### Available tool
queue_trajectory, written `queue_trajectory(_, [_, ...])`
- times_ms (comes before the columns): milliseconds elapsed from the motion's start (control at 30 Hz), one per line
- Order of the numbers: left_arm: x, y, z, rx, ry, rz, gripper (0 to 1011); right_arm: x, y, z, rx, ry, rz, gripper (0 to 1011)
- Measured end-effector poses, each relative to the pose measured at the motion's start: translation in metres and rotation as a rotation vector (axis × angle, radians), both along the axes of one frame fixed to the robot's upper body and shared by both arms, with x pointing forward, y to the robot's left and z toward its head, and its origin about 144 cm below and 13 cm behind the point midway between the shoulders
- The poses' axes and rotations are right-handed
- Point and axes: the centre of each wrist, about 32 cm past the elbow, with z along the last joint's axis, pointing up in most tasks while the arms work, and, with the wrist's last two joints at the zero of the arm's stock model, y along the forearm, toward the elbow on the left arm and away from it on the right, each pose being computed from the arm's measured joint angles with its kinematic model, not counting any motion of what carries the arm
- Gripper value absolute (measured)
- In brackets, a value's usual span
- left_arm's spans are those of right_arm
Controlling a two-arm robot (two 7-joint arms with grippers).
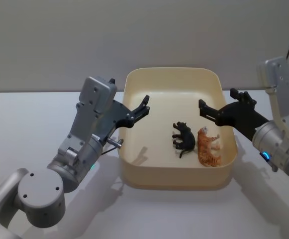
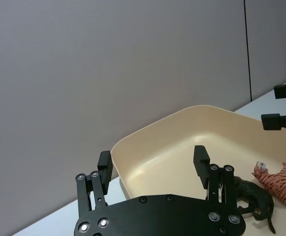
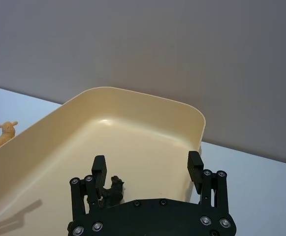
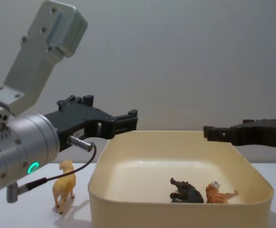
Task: Pick up the toy alternately with two hands and place it into the central storage box.
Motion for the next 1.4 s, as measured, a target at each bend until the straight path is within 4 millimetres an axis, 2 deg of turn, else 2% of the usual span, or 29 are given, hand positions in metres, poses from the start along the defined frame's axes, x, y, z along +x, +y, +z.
queue_trajectory(733, [-0.034,0.013,0.006,-0.037,0.142,0.226,1001,-0.005,-0.009,0.003,0.008,-0.004,-0.017,1001])
queue_trajectory(1067, [-0.032,0.019,0.004,-0.041,0.240,0.273,1001,-0.006,-0.010,0.003,0.009,-0.005,-0.019,1001])
queue_trajectory(1400, [-0.019,0.023,-0.001,-0.037,0.309,0.279,1001,-0.006,-0.010,0.003,0.009,-0.005,-0.019,1001])
